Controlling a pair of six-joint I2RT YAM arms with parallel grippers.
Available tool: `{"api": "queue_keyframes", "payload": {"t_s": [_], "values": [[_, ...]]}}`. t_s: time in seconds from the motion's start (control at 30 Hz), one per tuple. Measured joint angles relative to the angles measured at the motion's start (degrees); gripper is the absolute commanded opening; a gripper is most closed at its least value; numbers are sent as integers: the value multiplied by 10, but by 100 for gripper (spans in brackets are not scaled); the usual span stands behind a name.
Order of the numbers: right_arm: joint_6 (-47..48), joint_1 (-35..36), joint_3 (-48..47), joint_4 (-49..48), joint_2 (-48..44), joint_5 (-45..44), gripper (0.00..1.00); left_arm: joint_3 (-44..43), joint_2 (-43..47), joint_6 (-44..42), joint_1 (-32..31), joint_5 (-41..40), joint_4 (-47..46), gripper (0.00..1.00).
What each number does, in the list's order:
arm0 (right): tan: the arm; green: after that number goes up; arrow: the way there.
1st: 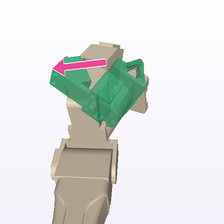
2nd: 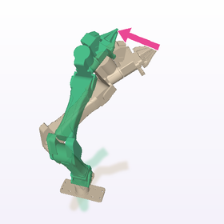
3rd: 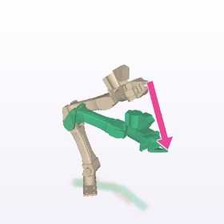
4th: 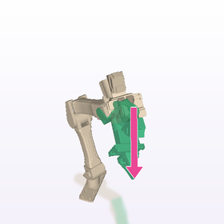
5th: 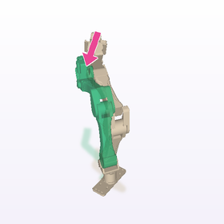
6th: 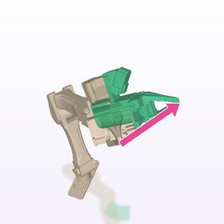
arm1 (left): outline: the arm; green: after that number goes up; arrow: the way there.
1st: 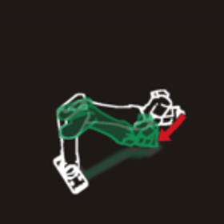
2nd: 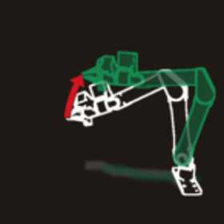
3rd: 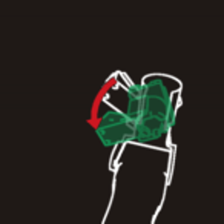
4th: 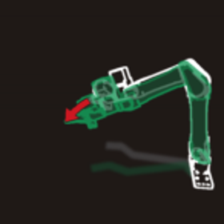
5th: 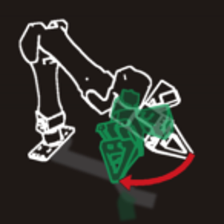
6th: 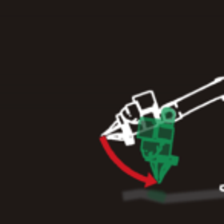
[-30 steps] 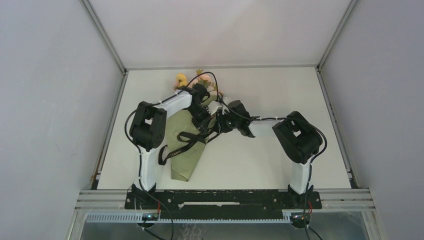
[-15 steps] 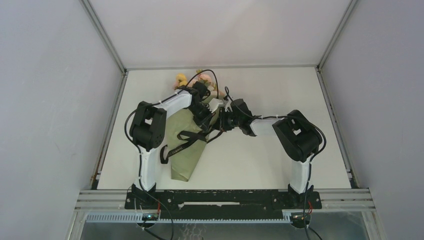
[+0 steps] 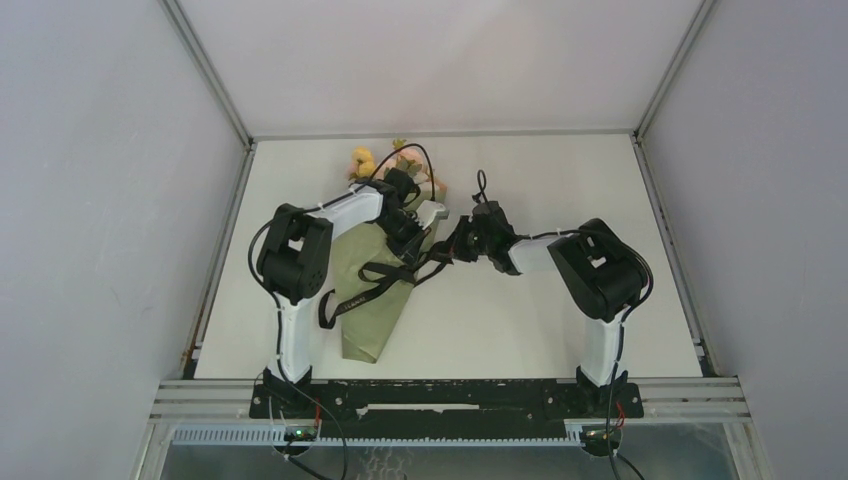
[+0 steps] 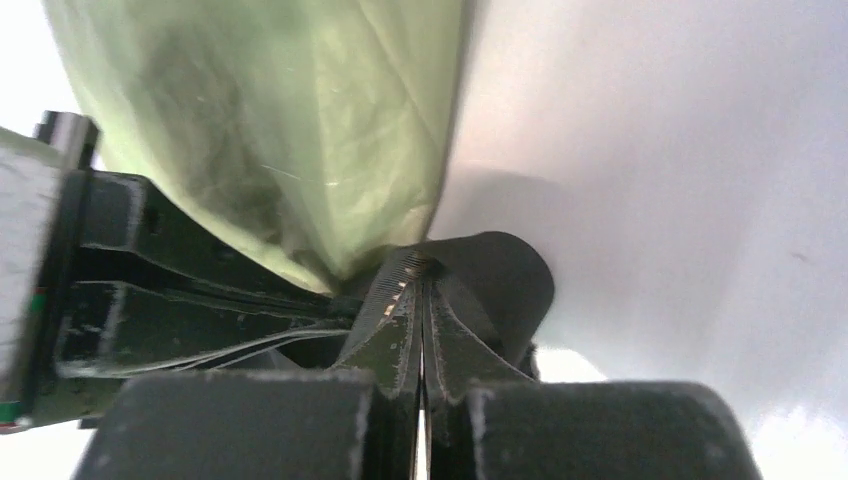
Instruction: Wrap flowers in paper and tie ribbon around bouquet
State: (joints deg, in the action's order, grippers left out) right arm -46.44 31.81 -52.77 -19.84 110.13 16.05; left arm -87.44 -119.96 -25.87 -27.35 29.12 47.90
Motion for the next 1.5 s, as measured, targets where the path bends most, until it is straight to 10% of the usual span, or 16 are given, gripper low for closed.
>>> {"api": "queue_keyframes", "payload": {"t_s": [0.43, 1.03, 1.5], "values": [[-16, 0, 5, -59, -3, 7, 0, 5, 6, 15, 2, 6, 1, 0], [74, -14, 28, -32, -1, 40, 33, 5, 6, 30, 5, 9, 0, 2], [77, -5, 17, -9, 3, 29, 11, 5, 21, 20, 5, 11, 3, 59]]}}
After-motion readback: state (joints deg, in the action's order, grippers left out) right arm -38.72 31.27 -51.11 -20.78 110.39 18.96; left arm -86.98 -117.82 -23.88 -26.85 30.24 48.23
